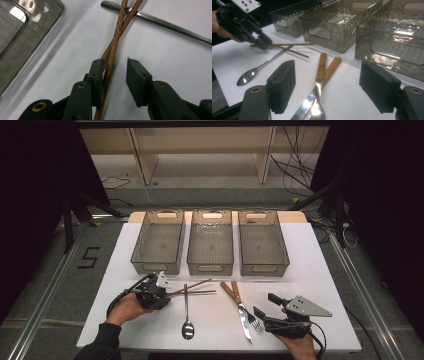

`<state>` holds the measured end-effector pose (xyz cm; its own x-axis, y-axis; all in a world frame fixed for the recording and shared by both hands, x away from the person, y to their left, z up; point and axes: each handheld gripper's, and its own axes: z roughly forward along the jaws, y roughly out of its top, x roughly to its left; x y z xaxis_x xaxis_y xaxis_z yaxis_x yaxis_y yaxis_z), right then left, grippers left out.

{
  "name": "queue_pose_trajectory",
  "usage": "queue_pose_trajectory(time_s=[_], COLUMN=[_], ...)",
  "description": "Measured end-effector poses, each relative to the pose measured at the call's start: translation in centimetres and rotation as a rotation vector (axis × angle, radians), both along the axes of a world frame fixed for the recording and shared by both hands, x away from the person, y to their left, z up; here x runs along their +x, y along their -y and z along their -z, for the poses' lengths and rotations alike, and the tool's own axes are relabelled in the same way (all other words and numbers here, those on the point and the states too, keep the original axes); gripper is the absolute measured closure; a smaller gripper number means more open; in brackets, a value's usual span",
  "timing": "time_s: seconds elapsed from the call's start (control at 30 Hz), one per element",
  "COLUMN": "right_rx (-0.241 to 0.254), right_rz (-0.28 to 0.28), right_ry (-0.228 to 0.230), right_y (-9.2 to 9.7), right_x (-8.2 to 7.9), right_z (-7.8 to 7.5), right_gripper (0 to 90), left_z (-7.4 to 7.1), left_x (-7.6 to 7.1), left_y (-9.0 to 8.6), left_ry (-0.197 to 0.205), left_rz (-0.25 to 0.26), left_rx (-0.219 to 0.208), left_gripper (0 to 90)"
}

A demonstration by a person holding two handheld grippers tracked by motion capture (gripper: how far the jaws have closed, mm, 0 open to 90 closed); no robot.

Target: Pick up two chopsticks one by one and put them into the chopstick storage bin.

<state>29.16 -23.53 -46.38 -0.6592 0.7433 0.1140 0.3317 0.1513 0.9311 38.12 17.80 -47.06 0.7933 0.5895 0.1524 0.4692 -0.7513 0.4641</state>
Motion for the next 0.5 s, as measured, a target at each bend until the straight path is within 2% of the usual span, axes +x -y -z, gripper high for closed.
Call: queue_pose_trajectory(time_s=[0.23, 0.5], right_rx=[-0.002, -0.005], right_rz=[0.001, 0.001], right_ry=[-0.003, -0.007], right_y=[0.02, -0.02], right_x=[0.05, 0.05], right_z=[0.04, 0.07], right_gripper=[29.7, 29.8], left_z=[0.14, 0.25], left_x=[-0.03, -0.07], left_y=[0.22, 0.13], left_ry=[-0.001, -0.018], left_rz=[0.034, 0.069], left_rx=[0.023, 0.002], left_gripper=[71.9, 82.7])
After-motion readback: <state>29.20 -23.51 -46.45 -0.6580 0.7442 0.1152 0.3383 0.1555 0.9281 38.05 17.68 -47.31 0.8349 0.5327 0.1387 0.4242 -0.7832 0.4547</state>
